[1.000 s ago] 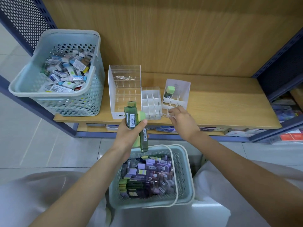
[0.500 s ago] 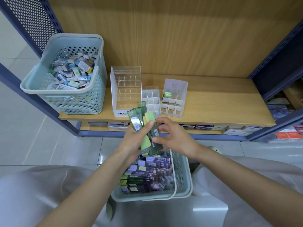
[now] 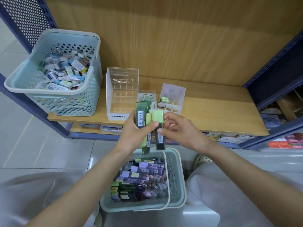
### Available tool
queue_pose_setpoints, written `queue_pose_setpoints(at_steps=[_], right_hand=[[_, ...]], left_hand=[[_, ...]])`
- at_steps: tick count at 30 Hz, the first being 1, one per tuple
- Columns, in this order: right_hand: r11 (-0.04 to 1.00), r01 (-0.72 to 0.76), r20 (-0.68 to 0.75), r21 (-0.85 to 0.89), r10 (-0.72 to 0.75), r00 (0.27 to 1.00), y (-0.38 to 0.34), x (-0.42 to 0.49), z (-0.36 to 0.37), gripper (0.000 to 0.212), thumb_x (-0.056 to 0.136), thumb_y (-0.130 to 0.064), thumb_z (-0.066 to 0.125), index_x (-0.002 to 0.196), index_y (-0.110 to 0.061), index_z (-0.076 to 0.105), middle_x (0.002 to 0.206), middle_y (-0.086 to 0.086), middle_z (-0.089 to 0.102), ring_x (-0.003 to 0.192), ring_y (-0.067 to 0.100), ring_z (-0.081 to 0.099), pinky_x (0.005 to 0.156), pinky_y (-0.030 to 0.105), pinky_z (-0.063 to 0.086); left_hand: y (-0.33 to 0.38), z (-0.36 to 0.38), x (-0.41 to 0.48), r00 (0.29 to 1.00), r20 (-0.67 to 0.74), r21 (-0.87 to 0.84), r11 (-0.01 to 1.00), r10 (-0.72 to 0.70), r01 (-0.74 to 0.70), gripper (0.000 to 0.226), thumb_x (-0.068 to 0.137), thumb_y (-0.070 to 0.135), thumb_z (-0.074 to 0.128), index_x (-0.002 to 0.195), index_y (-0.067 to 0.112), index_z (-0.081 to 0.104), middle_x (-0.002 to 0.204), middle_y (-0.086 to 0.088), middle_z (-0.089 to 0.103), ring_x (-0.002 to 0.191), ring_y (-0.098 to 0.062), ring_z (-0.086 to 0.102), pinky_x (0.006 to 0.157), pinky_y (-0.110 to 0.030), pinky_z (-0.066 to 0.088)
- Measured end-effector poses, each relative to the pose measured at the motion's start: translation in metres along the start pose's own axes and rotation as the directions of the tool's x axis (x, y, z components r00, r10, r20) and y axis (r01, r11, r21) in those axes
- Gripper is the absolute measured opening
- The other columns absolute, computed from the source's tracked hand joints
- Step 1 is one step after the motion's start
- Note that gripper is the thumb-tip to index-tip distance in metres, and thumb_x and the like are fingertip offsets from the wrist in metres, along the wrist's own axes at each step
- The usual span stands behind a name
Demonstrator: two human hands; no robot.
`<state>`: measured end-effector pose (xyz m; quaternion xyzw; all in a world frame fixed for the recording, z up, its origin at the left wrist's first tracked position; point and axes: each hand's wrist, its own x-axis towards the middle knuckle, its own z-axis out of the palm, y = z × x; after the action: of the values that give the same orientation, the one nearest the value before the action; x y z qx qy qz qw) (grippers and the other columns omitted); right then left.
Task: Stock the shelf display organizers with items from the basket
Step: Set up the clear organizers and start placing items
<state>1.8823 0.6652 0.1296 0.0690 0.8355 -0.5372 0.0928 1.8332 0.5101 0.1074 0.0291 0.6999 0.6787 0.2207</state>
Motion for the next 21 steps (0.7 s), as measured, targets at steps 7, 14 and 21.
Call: queue_pose_setpoints(at_steps=[7, 14, 21], right_hand=[[0.963, -0.1, -0.409, -0.25, -0.011, 0.912, 0.035, 0.071, -0.044, 0.022, 0.085, -0.014, 0.066, 0.098, -0.019, 0.049, 0.084, -0.005, 0.063, 0.073, 0.012, 0.066, 0.059, 0.026, 0.048], [0.921, -0.051, -0.467, -0.386, -0.148, 0.872, 0.056, 0.127, -0.051, 0.011, 0.092, -0.017, 0.058, 0.101, -0.012, 0.056, 0.095, 0.007, 0.062, 0.078, 0.014, 0.057, 0.069, 0.026, 0.05], [0.889, -0.05, -0.453, -0.456, -0.184, 0.872, 0.07, 0.152, -0.054, 0.019, 0.088, -0.011, 0.063, 0.106, -0.011, 0.056, 0.091, 0.007, 0.064, 0.079, 0.016, 0.059, 0.069, 0.027, 0.047]], left_hand=[[0.003, -0.016, 0.029, 0.995, -0.092, -0.066, 0.997, -0.036, 0.03, 0.028, 0.087, 0.009, 0.065, 0.111, 0.006, 0.051, 0.09, -0.014, 0.067, 0.062, -0.018, 0.067, 0.059, -0.03, 0.057], [0.001, -0.016, 0.053, 0.99, -0.121, -0.113, 0.992, -0.072, 0.058, 0.025, 0.087, 0.01, 0.064, 0.109, 0.009, 0.052, 0.094, -0.011, 0.068, 0.065, -0.018, 0.067, 0.065, -0.037, 0.059], [-0.004, -0.01, 0.065, 0.989, -0.108, -0.128, 0.988, -0.096, 0.082, 0.022, 0.087, 0.008, 0.063, 0.094, 0.023, 0.049, 0.094, -0.01, 0.067, 0.068, -0.023, 0.067, 0.068, -0.041, 0.059]])
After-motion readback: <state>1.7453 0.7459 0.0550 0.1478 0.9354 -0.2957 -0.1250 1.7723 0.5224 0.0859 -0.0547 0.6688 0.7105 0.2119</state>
